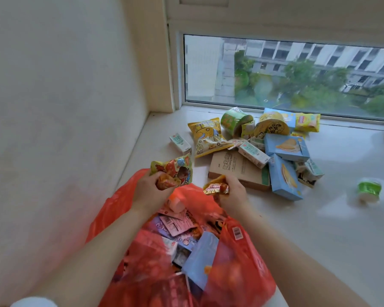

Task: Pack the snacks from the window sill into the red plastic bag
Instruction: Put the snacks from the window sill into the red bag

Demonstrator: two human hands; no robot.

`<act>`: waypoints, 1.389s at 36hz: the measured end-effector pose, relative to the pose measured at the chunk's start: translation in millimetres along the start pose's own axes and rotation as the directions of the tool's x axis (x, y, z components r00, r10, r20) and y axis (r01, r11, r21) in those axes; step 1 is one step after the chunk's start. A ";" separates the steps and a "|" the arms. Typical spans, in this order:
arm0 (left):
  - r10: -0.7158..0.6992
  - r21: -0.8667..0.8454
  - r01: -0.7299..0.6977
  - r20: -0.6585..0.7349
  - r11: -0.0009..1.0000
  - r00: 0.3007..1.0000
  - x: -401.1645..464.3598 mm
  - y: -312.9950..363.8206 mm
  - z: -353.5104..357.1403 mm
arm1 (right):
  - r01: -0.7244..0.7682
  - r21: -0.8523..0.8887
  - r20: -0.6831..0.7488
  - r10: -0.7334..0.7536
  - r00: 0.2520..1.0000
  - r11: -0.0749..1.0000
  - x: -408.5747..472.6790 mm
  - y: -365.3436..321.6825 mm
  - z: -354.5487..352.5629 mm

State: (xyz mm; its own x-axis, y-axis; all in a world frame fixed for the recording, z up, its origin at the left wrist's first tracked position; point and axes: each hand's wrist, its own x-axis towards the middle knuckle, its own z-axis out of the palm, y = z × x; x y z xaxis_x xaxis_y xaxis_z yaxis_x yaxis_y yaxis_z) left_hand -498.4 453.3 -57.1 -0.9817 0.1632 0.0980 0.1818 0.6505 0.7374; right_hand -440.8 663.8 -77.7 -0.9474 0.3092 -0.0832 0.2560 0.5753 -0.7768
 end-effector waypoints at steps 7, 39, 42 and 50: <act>0.076 0.138 -0.088 0.092 0.987 0.993 -47.2 -46.1 -18.6 | -0.018 -0.024 0.091 0.020 0.996 1.000 -31.6 -4.5 31.4; -0.010 0.268 -0.222 0.658 0.937 0.753 -82.8 -65.3 6.5 | 0.165 -0.449 0.422 0.045 0.906 0.878 -65.4 16.6 74.1; -0.025 0.250 -0.142 0.565 0.958 0.825 -72.0 -55.1 11.5 | 0.149 -0.432 0.329 0.002 0.944 0.889 -59.3 17.6 62.1; 0.113 0.221 -0.206 0.374 0.953 0.921 -32.7 -2.1 41.1 | 0.079 -0.359 0.189 -0.010 0.982 0.930 -41.8 29.5 15.8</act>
State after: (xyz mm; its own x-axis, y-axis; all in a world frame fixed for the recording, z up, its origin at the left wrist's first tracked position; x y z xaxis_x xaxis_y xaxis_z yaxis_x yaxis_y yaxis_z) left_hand -464.3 477.2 -89.3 -0.8622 0.5007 -0.0764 0.3882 0.7502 0.5353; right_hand -396.7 655.9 -106.9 -0.9693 0.1543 -0.1917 0.2322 0.8311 -0.5052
